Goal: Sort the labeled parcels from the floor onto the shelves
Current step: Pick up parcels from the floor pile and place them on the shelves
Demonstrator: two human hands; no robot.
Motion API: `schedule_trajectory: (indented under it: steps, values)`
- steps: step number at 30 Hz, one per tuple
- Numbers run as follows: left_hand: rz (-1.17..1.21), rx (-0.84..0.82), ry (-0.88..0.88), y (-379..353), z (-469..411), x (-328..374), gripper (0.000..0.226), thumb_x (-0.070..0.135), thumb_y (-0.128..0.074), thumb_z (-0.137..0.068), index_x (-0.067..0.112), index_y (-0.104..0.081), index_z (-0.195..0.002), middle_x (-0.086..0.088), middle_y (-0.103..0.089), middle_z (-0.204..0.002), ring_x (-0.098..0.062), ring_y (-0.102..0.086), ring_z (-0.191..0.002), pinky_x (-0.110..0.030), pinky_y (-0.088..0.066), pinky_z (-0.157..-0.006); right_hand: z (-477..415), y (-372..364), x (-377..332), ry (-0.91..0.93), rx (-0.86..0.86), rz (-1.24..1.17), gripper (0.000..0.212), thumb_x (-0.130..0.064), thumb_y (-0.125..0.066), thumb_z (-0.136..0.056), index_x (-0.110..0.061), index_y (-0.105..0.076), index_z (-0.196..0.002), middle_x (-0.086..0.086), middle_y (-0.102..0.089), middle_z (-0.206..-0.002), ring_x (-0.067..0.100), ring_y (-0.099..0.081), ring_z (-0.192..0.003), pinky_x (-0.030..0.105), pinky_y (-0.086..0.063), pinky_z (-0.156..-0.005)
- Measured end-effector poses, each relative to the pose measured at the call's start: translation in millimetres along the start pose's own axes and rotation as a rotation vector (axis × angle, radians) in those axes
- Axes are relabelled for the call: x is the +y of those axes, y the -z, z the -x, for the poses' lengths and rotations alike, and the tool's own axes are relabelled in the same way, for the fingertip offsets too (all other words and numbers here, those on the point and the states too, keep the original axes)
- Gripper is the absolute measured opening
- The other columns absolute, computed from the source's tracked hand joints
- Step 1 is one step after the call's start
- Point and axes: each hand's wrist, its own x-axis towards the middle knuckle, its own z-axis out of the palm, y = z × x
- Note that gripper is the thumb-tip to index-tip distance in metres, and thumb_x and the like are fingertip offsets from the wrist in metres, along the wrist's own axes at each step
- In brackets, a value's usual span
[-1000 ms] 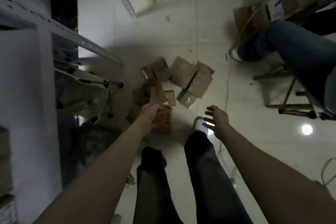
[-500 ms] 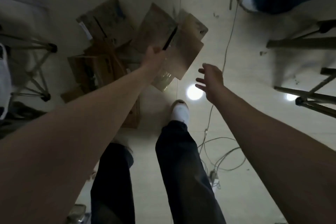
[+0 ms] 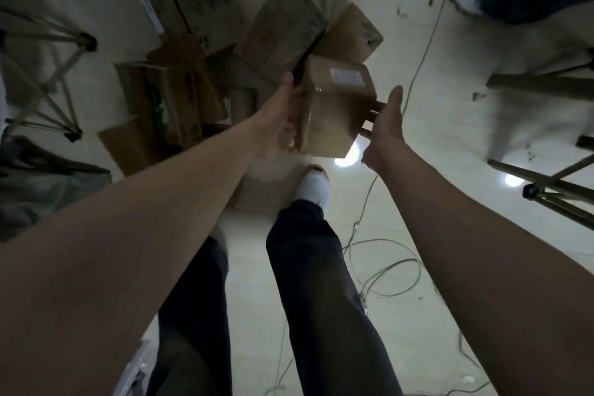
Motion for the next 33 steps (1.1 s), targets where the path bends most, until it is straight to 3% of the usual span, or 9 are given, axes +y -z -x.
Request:
schedule_trajectory:
  steps: [2, 4, 9, 14, 16, 20, 26, 30, 33]
  values:
    - [0.082, 0.038, 0.002, 11, 21, -10, 0.069, 0.079, -0.028, -0.095, 0.03, -0.064, -0.128, 0.001, -0.064, -0.127, -0.027, -0.053, -0.125, -0.052, -0.054, -0.091, 19, 8, -4, 0.009, 0.001, 0.081, 0.083, -0.076, -0.026, -0.1, -0.013, -0.063, -0.137, 0.001, -0.064, -0.139, 0.025, -0.054, -0.132, 0.052, -0.027, -0.117]
    - [0.18, 0.012, 0.026, 19, 42, -17, 0.074, 0.077, -0.035, -0.095, 0.019, -0.062, -0.132, -0.004, -0.059, -0.137, -0.029, -0.051, -0.13, -0.055, -0.05, -0.101, 43, 12, -10, 0.048, -0.022, 0.139, 0.066, -0.07, -0.044, -0.099, -0.015, -0.067, -0.126, -0.006, -0.07, -0.12, 0.016, -0.063, -0.11, 0.043, -0.039, -0.096]
    - [0.197, 0.037, -0.092, 23, 97, -25, 0.033, 0.054, -0.059, -0.097, 0.029, -0.072, -0.114, 0.001, -0.07, -0.118, -0.027, -0.065, -0.119, -0.054, -0.055, -0.096, 103, 1, -21, 0.227, -0.06, 0.156, 0.021, -0.034, -0.064, -0.092, -0.026, -0.072, -0.109, -0.011, -0.075, -0.108, 0.012, -0.068, -0.101, 0.031, -0.042, -0.07]
    - [0.236, 0.08, -0.249, 38, 155, -39, 0.031, 0.024, -0.063, -0.09, 0.025, -0.069, -0.121, 0.001, -0.076, -0.11, -0.027, -0.065, -0.117, -0.048, -0.059, -0.083, 165, -14, -16, 0.375, -0.122, 0.173, 0.017, -0.034, -0.068, -0.09, -0.029, -0.078, -0.102, -0.009, -0.078, -0.106, 0.012, -0.071, -0.104, 0.028, -0.047, -0.074]
    - [0.278, 0.06, -0.296, 50, 186, -49, 0.036, 0.021, -0.063, -0.088, 0.024, -0.068, -0.124, -0.003, -0.073, -0.12, -0.029, -0.063, -0.12, -0.053, -0.057, -0.091, 199, -22, -8, 0.455, -0.123, 0.198, 0.012, -0.04, -0.069, -0.091, -0.032, -0.074, -0.099, -0.006, -0.076, -0.108, 0.016, -0.07, -0.106, 0.032, -0.052, -0.078]
    - [0.312, 0.106, -0.431, 77, 270, -77, 0.037, 0.025, -0.07, -0.095, 0.016, -0.057, -0.129, -0.012, -0.071, -0.123, -0.031, -0.07, -0.112, -0.062, -0.055, -0.094, 286, -46, 17, 0.565, -0.13, 0.222, 0.026, -0.048, -0.062, -0.098, -0.025, -0.07, -0.107, 0.003, -0.073, -0.11, 0.025, -0.069, -0.107, 0.048, -0.058, -0.089]
    - [0.319, 0.23, -0.691, 136, 459, -139, 0.04, 0.033, -0.074, -0.092, 0.02, -0.058, -0.126, -0.004, -0.075, -0.12, -0.026, -0.072, -0.109, -0.053, -0.057, -0.094, 467, -101, 51, 0.798, -0.22, 0.211, 0.022, -0.044, -0.065, -0.098, -0.027, -0.067, -0.085, -0.015, -0.071, -0.083, 0.003, -0.068, -0.084, 0.034, -0.055, -0.08]
    - [0.361, 0.329, -0.886, 167, 591, -202, 0.03, 0.031, -0.074, -0.093, 0.025, -0.061, -0.119, 0.0, -0.076, -0.12, -0.022, -0.073, -0.109, -0.05, -0.06, -0.09, 601, -131, 85, 0.866, -0.377, 0.145, 0.032, -0.048, -0.055, -0.099, -0.021, -0.067, -0.088, 0.004, -0.071, -0.095, 0.025, -0.068, -0.096, 0.053, -0.054, -0.098]
    - [0.406, 0.447, -1.057, 186, 680, -255, 0.032, 0.036, -0.076, -0.089, 0.025, -0.063, -0.116, 0.007, -0.078, -0.109, -0.015, -0.076, -0.098, -0.036, -0.06, -0.069, 697, -146, 118, 0.953, -0.502, 0.168, 0.039, -0.049, -0.046, -0.1, -0.017, -0.065, -0.089, 0.01, -0.069, -0.094, 0.028, -0.066, -0.092, 0.049, -0.053, -0.09]
